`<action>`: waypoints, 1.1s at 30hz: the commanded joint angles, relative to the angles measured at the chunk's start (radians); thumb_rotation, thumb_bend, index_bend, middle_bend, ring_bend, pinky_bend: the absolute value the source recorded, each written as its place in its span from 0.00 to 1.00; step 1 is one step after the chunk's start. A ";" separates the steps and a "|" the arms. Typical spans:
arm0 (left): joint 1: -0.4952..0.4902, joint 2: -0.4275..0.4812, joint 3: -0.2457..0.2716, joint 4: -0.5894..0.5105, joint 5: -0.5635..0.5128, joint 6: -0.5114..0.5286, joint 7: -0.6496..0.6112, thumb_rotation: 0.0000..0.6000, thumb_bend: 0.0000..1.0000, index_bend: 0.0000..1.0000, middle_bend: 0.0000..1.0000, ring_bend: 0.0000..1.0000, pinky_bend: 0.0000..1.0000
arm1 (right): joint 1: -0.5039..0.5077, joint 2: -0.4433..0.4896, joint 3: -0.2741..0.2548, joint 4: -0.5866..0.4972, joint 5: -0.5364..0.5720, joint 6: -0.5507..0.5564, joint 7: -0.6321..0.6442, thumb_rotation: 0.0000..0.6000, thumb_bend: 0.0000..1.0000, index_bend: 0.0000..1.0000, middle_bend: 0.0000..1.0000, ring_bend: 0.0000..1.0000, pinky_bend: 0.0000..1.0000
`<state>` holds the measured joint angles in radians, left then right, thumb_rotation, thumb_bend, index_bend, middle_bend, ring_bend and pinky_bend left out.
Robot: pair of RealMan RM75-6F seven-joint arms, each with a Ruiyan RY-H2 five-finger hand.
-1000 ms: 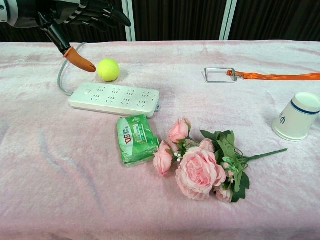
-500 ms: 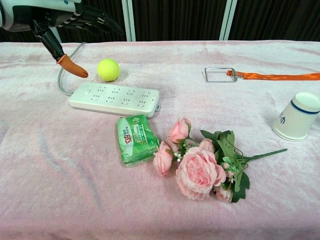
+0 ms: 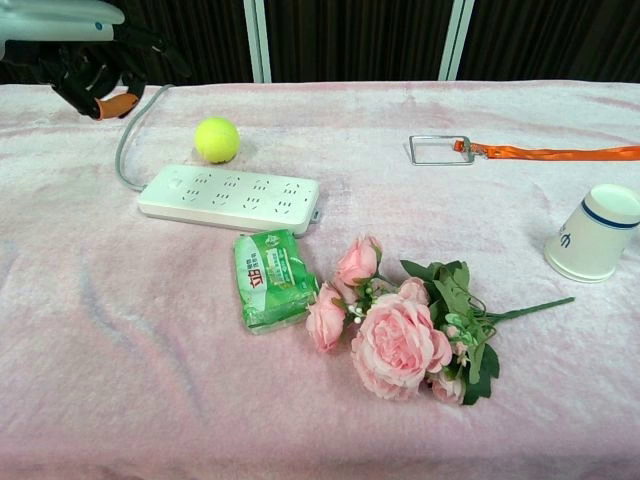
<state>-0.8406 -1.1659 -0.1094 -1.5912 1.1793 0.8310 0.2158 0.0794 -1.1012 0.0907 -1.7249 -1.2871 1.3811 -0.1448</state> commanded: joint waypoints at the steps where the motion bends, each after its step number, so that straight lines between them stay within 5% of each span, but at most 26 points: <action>1: 0.023 -0.084 0.019 -0.005 -0.263 0.073 0.238 1.00 0.63 0.20 0.73 0.78 0.79 | 0.001 -0.001 0.000 -0.001 0.000 0.000 -0.004 1.00 0.23 0.03 0.09 0.19 0.20; 7: 0.009 -0.123 0.032 0.005 -0.373 0.083 0.328 1.00 0.63 0.18 0.75 0.82 0.82 | 0.001 -0.001 0.001 0.000 0.004 0.000 -0.006 1.00 0.23 0.03 0.09 0.19 0.20; 15: -0.014 -0.137 0.042 0.024 -0.478 -0.036 0.304 1.00 0.63 0.15 0.75 0.82 0.83 | 0.001 0.001 0.002 0.003 0.007 -0.002 -0.001 1.00 0.23 0.03 0.09 0.19 0.20; 33: -0.028 -0.168 0.043 0.077 -0.406 -0.106 0.197 1.00 0.63 0.15 0.75 0.82 0.83 | 0.002 0.002 0.002 0.003 0.010 -0.005 -0.002 1.00 0.23 0.03 0.09 0.19 0.20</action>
<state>-0.8671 -1.3327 -0.0674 -1.5158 0.7746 0.7266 0.4135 0.0812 -1.0993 0.0922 -1.7215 -1.2767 1.3764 -0.1472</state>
